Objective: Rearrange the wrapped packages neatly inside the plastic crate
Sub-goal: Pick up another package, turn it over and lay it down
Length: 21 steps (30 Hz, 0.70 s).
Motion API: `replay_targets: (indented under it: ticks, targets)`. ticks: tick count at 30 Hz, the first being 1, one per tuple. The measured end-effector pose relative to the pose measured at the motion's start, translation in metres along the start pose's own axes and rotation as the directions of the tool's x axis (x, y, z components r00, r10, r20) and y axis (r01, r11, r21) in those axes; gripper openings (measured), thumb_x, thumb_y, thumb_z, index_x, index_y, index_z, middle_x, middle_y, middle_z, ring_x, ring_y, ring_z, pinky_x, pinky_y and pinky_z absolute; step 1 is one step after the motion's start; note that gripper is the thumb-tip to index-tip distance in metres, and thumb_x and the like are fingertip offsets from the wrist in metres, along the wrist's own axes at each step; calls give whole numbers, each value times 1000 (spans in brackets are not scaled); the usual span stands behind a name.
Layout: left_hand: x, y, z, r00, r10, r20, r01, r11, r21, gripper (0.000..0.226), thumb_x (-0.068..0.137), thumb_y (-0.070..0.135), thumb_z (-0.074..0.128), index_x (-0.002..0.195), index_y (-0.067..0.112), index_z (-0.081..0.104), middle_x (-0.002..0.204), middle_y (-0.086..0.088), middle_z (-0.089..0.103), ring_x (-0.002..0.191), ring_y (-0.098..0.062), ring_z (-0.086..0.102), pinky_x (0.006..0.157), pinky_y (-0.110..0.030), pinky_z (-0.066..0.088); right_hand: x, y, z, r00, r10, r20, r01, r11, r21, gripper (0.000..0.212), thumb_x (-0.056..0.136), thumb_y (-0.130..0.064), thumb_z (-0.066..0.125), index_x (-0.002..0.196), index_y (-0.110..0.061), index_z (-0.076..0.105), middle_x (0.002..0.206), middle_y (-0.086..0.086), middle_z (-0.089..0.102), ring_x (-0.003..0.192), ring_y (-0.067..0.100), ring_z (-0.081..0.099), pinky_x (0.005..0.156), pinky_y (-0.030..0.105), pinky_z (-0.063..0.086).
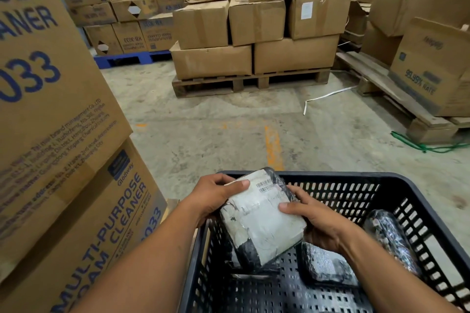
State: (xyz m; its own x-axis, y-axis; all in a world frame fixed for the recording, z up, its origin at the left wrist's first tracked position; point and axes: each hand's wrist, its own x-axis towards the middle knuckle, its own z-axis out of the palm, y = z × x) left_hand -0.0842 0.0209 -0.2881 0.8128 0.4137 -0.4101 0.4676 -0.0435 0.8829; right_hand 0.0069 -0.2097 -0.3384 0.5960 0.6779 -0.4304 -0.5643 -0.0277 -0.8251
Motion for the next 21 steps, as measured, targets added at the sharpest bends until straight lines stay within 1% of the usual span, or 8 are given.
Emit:
replay_targets:
  ticks: [3,7,9,11,13,17,19,21]
  targets:
    - [-2,4,3,998,19,57,-17,999,-27,34,74,23,93,104,9,82,95,-11,83,74,-20,77,71,-32,65,1,-6,1,999,-40,-31,36,992,-119,74,66,-10,93,129,-23,57,114,19,78,105,46,73,89,64,58]
    - [6,2,15,996,79,-34,-77,995,62,43,80,40,88,115,16,79,113,-4,77,103,-21,74,96,-37,59,5,1,-6,987,-80,-139,65,993,-103,63,73,-2,84,127,-19,57,111,23,77,98,46,75,83,60,61]
    - [6,3,20,986,141,-84,-125,976,180,43,89,41,79,125,19,72,118,-2,70,107,-19,68,90,-30,52,6,13,-13,977,-67,-201,50,995,-89,66,71,-7,87,128,-17,55,114,23,76,98,43,76,86,59,60]
    - [5,3,22,976,198,-85,-164,939,303,43,93,41,74,131,22,66,121,-2,67,110,-21,65,87,-30,49,9,28,-24,965,-42,-259,18,995,-96,76,61,-19,93,128,-19,55,117,21,75,107,44,73,99,64,53]
    - [2,-1,22,974,220,-52,-182,898,401,45,95,40,71,136,23,63,126,-4,64,112,-21,64,89,-31,50,13,41,-34,949,-20,-313,-14,994,-104,80,57,-25,96,126,-21,55,119,20,73,110,43,70,102,66,50]
    - [1,-11,17,980,197,37,-179,776,604,52,97,38,65,146,26,55,141,-5,58,119,-25,63,105,-41,51,29,67,-15,906,-22,-423,-38,990,-133,57,87,-16,79,134,-16,47,114,16,72,102,38,73,96,60,56]
    - [4,-16,17,979,192,71,-188,703,686,54,98,35,63,150,27,51,146,-6,53,118,-26,64,108,-42,49,42,85,12,893,-25,-449,-87,970,-226,54,95,-21,70,139,-20,39,130,13,60,116,36,64,104,59,52]
    - [9,-22,20,979,170,108,-194,641,743,56,99,32,60,153,26,46,151,-7,48,128,-27,58,113,-41,45,53,99,33,888,-8,-459,-167,926,-338,61,95,-31,65,146,-26,31,149,11,39,134,35,48,113,59,43]
